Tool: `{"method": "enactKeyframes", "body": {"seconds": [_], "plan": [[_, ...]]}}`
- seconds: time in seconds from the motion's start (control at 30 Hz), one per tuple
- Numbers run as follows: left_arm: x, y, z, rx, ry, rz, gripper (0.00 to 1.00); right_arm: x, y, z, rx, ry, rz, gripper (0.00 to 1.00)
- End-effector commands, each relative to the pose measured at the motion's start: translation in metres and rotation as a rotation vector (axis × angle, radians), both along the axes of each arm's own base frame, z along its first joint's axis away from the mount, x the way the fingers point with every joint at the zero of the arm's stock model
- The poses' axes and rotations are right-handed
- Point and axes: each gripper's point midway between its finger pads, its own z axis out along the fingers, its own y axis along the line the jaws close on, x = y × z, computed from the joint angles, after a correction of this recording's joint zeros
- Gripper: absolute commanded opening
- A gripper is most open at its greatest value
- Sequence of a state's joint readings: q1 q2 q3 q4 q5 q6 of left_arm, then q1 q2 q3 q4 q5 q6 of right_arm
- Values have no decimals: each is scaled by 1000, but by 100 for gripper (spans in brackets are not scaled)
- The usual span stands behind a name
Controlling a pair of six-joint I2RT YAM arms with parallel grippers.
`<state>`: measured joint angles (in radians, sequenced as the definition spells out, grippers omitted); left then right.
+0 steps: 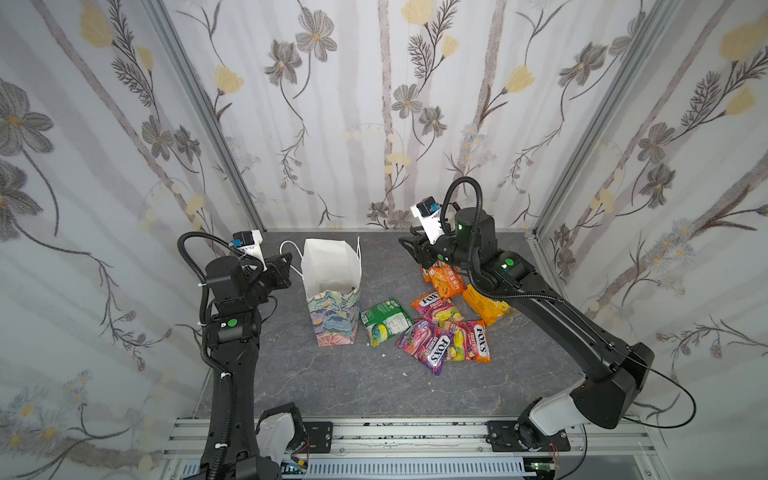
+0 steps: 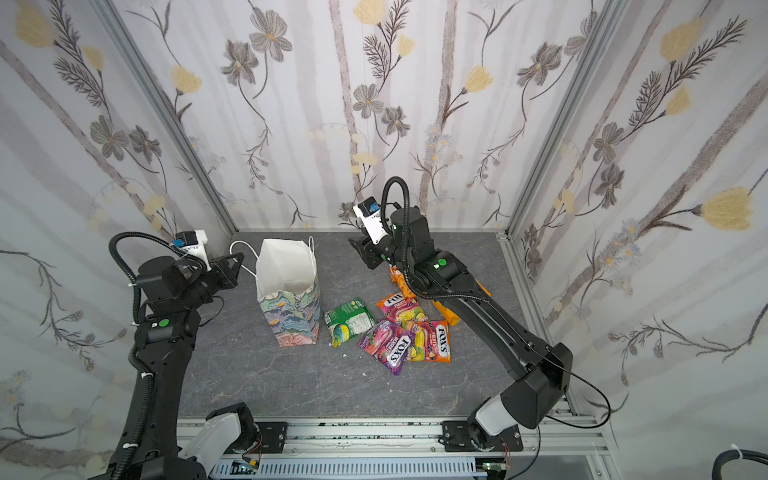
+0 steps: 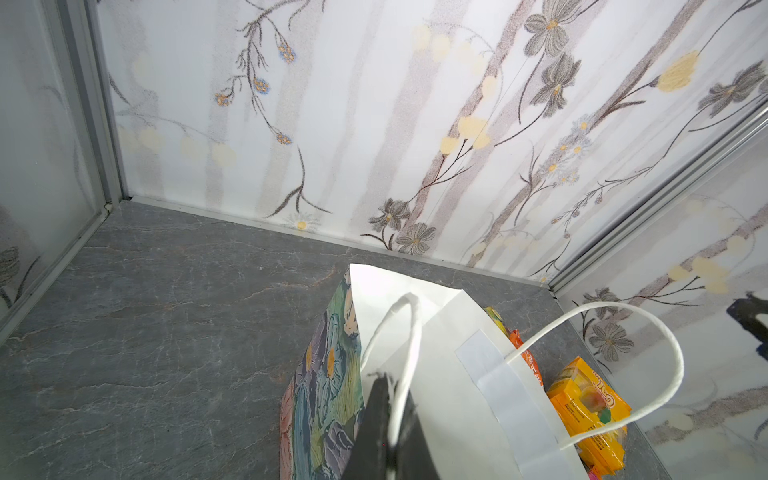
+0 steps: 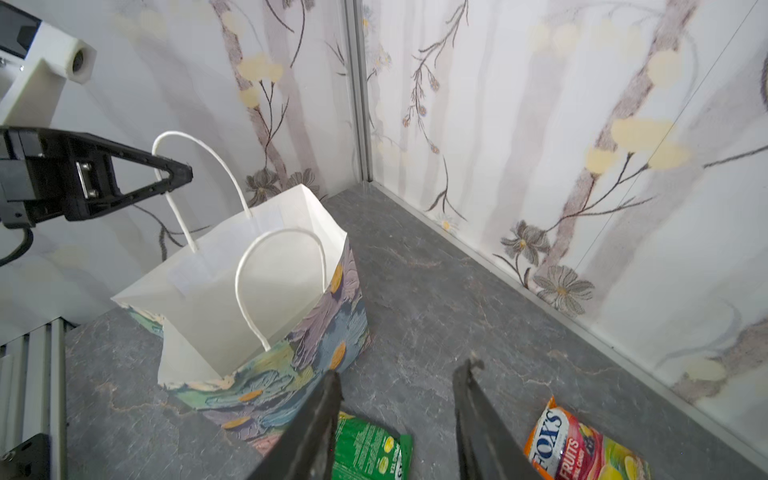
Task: Place the snacks into the paper bag
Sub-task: 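Withdraw the right gripper and move it back over the green candy bag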
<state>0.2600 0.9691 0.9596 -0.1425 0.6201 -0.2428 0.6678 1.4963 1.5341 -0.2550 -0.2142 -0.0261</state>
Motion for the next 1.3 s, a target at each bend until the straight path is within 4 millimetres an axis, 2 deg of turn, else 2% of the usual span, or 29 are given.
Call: {"method": "enactKeyframes", "body": {"seconds": [0.0, 0.3, 0.5, 0.73, 1.0, 1.27], "plan": [[3, 2, 3, 7, -22, 8, 0, -5, -2, -14, 56, 74, 47, 44], [2, 2, 3, 10, -22, 10, 0, 5, -23, -87, -29, 210, -18, 47], [3, 3, 3, 11, -20, 12, 0, 7, -19, -139, -110, 313, -5, 47], [3, 3, 2, 11, -19, 15, 0, 14, -16, -187, -188, 391, -31, 48], [3, 4, 1, 11, -15, 16, 0, 10, 4, -229, -283, 444, 4, 50], [3, 4, 2, 13, -17, 18, 0, 13, 7, -254, -319, 472, 2, 50]]}}
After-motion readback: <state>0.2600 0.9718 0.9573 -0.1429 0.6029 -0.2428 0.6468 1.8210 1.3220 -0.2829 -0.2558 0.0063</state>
